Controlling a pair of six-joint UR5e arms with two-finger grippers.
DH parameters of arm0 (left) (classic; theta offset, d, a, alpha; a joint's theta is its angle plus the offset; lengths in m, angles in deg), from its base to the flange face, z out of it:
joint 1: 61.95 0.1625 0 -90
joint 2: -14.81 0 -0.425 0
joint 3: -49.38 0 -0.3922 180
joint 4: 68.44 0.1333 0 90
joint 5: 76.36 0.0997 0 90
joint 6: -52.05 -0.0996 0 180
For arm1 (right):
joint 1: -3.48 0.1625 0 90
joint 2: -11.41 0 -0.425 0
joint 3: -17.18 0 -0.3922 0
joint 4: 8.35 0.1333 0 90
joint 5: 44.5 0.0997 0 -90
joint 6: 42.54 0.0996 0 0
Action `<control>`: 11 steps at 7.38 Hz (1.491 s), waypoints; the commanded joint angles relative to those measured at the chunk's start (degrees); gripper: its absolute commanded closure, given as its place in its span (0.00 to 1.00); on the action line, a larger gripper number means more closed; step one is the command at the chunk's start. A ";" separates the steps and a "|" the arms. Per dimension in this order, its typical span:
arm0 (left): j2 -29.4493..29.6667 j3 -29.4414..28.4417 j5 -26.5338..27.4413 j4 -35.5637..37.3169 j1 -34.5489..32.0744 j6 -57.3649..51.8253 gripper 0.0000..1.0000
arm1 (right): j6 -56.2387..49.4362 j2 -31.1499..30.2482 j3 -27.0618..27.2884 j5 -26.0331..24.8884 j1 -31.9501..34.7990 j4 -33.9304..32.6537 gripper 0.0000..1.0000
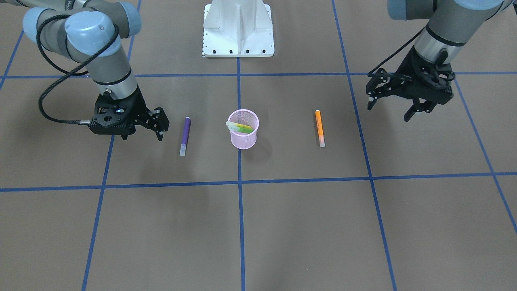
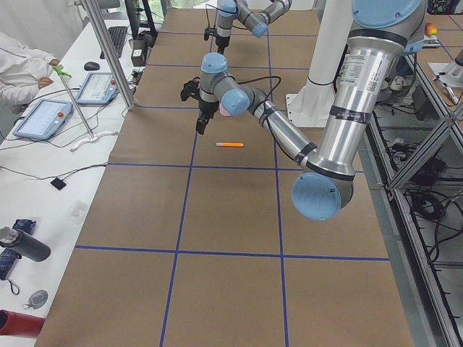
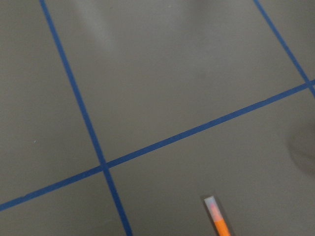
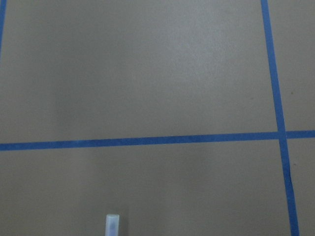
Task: Collect pens into pen holder
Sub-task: 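Withdraw the left gripper while the right gripper descends onto the purple marker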
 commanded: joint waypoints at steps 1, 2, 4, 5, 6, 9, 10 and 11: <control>-0.67 1.28 -0.05 0.24 -0.52 0.29 0.00 | 5.56 1.19 -2.63 -3.25 -4.42 1.27 0.04; -0.67 1.81 -0.04 0.15 -0.52 0.38 0.00 | 7.67 1.19 -4.12 -4.22 -5.74 3.80 0.05; -0.67 2.77 0.13 0.15 -0.52 0.47 0.00 | 10.31 1.37 -9.99 -6.77 -7.77 11.95 0.28; -0.67 2.95 1.09 0.15 -0.52 0.47 0.00 | 10.67 2.06 -12.03 -6.78 -8.21 14.00 0.32; -0.59 2.96 2.84 0.15 -0.52 0.47 0.00 | 10.76 2.33 -12.05 -6.78 -8.48 14.02 0.35; -0.59 2.96 2.94 0.15 -0.52 0.56 0.00 | 10.68 3.21 -11.70 -6.69 -8.48 13.14 0.63; -0.67 2.96 2.94 0.15 -0.43 0.56 0.00 | 10.68 3.21 -11.61 -6.78 -8.48 13.05 0.68; -0.93 2.96 2.94 0.15 -0.43 1.26 0.00 | 10.68 3.13 -11.61 -6.78 -8.65 13.05 0.80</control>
